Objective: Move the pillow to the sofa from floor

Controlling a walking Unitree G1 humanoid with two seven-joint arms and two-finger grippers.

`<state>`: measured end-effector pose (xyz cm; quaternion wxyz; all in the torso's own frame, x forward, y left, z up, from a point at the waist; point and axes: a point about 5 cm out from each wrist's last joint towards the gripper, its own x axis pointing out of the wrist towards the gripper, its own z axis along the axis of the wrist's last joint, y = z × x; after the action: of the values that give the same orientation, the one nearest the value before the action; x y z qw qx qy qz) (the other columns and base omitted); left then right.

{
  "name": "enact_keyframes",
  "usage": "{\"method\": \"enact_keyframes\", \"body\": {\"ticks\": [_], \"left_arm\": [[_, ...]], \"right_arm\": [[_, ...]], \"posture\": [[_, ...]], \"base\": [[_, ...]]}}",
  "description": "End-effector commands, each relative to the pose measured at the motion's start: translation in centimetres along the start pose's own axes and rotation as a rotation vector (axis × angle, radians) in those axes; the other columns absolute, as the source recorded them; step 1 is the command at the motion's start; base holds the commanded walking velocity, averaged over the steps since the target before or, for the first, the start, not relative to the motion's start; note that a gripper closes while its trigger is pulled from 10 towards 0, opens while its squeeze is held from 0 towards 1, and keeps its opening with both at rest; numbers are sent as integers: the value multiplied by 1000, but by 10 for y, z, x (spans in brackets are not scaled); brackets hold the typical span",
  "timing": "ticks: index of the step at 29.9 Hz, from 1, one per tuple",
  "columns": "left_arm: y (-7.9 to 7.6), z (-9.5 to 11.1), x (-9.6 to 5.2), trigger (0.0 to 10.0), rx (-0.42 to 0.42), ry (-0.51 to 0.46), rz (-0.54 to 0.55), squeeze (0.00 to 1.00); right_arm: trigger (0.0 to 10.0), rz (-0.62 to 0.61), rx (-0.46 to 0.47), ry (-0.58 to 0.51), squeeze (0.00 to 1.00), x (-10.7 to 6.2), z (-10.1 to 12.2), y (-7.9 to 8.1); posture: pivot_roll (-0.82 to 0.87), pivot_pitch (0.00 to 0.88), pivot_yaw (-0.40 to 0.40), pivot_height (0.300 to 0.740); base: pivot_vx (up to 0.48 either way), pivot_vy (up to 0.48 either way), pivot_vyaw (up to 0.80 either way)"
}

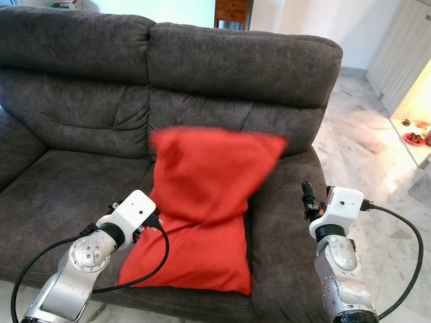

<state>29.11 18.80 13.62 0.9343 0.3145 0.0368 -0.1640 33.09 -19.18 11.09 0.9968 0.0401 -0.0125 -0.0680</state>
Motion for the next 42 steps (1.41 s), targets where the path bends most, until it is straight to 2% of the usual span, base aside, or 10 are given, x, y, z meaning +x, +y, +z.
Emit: {"method": "enact_keyframes", "body": {"ticks": [1, 2, 3, 4, 13, 18, 25, 32, 37, 42], "left_arm": [[-4, 5, 1, 10000, 10, -29, -23, 1000], [-4, 6, 1, 10000, 13, -35, -19, 973], [-4, 6, 1, 10000, 15, -39, -16, 973], [-5, 3, 0, 10000, -2, -38, -12, 0], [-33, -72, -21, 10000, -185, 204, 47, 0], [-69, -117, -45, 10000, -311, 388, 30, 0], [-109, -169, -81, 10000, -458, 647, 36, 0], [-116, -185, -93, 10000, -484, 719, 73, 0], [-129, -193, -97, 10000, -472, 789, 37, 0], [-133, -194, -97, 10000, -501, 811, 19, 0]], "right_arm": [[10000, -22, 12, -6, 1000, -1, 2, -5], [10000, -25, 11, -5, 604, -1, 2, -5], [10000, -26, 11, -4, 604, -1, 2, -6], [10000, -44, 12, 11, 0, -2, -2, -11], [10000, -165, 8, 170, 0, -21, -45, -49], [10000, -279, -3, 371, 0, -61, -93, -89], [10000, -374, -54, 655, 0, -125, -144, -117], [10000, -415, -94, 774, 0, -155, -161, -127], [10000, -341, -160, 913, 0, -183, -179, -118], [10000, -337, -151, 954, 0, -189, -185, -110]], "posture": [[99, 121, -70, 740], [99, 121, -70, 740], [100, 122, -70, 740], [100, 123, -69, 740], [98, 119, -66, 740], [99, 113, -60, 740], [85, 90, -35, 740], [76, 49, -16, 740], [79, 14, -6, 740], [74, 0, -1, 740]], "base": [[0, 0, 0], [0, 0, 0], [0, 0, 0], [0, 0, 0], [0, 0, 0], [0, 0, 0], [0, 0, 0], [0, 0, 0], [0, 0, 0], [0, 0, 0]]}}
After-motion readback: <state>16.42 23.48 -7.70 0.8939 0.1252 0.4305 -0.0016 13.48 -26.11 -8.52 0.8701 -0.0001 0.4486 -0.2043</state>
